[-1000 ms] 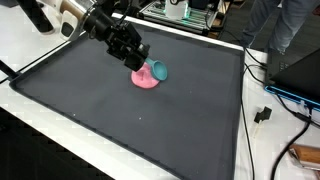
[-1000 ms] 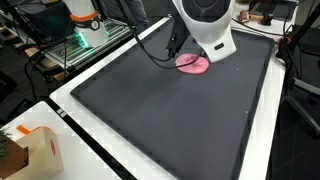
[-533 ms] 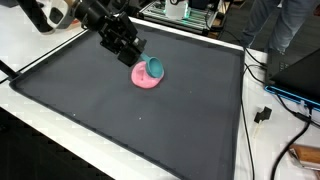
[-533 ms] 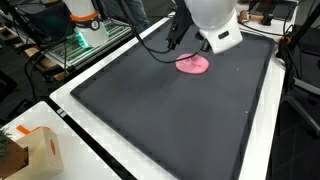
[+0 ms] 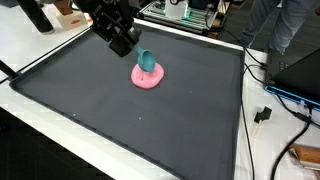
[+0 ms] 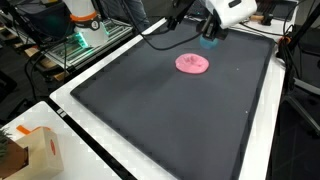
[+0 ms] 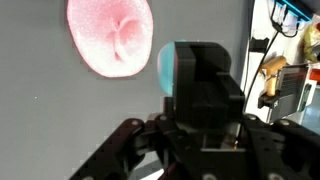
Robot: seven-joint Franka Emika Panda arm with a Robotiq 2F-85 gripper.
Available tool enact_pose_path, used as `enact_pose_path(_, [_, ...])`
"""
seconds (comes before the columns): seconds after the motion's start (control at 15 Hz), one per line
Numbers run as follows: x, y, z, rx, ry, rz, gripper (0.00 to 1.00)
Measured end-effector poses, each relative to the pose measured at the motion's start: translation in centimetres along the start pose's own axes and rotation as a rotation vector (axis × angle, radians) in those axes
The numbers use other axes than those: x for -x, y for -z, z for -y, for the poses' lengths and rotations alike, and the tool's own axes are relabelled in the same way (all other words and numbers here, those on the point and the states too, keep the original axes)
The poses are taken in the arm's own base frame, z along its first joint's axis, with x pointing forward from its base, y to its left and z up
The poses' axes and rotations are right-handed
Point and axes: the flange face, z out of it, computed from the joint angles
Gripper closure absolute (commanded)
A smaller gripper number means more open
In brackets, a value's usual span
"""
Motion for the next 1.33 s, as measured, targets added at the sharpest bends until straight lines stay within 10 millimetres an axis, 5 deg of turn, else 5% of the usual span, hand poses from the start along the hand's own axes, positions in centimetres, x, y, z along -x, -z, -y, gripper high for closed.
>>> enact_pose_path(1.33, [1.3,2.6,8.3,0.418,-0.114,-0.050,0.75])
